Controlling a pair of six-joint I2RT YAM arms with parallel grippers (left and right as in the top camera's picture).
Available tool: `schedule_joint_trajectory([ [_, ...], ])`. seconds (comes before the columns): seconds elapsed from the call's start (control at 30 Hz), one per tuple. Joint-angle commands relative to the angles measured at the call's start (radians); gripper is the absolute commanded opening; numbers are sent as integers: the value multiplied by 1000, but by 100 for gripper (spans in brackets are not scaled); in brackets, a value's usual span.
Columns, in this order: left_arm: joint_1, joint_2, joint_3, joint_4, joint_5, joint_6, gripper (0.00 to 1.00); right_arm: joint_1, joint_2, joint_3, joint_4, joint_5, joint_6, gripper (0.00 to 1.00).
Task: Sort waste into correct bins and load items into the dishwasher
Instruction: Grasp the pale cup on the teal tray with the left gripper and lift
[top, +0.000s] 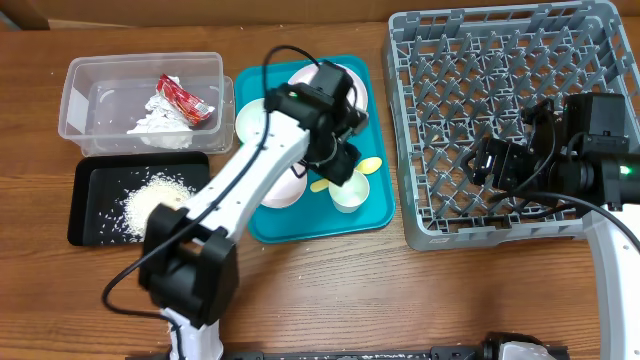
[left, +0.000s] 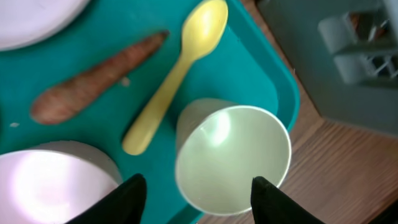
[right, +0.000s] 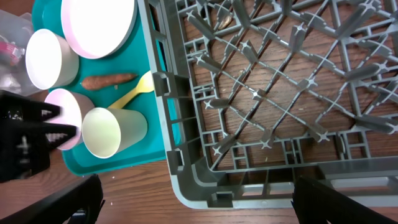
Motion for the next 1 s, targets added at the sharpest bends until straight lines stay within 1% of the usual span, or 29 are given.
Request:
schedule_joint_trajectory([
  [0.0,-5,92,-18,-14,-50,35,38,5,-2,25,5,6,-4,100],
  [0.03,-3,108,-18,-15,-62,24,29,5,-2,24,5,6,-4,100],
  [0.07,2,124,-18,-15,-65,16,19,5,-2,24,4,6,-4,100],
  [0.13,7,134,-18,-14,-65,0,6,5,-2,24,5,6,-4,100],
  [0.17,8,134,-18,-13,-65,-8,4,5,-2,24,5,6,-4,100],
  [0.27,17,132,-2,-16,-64,-45,4,5,-2,24,5,6,-4,100],
  [0.33,31,132,42,-51,-23,-66,4,5,-2,24,5,6,-4,100],
  [0.37,41,131,76,-80,33,-64,4,5,-2,24,5,5,-3,100],
  [0.43,81,131,166,-161,195,-39,4,5,-2,24,5,-5,0,100],
  [0.47,129,131,242,-225,371,14,4,5,-2,24,10,-60,0,100],
  [0.53,190,131,310,-275,594,82,4,5,-2,24,32,-168,-1,100],
  [0.57,256,131,349,-299,840,155,4,5,-2,24,74,-283,-1,100],
  [0.6,307,131,355,-308,1039,202,4,6,-2,24,131,-385,-1,100],
  [0.67,345,132,355,-325,1170,235,4,6,-2,24,203,-489,-1,100],
  [0.8,367,132,355,-336,1308,238,4,36,-2,24,357,-634,0,100],
  [0.87,359,132,355,-336,1361,238,4,72,-2,24,425,-642,0,100],
  [0.97,326,132,355,-337,1371,225,4,134,-1,24,512,-642,0,100],
])
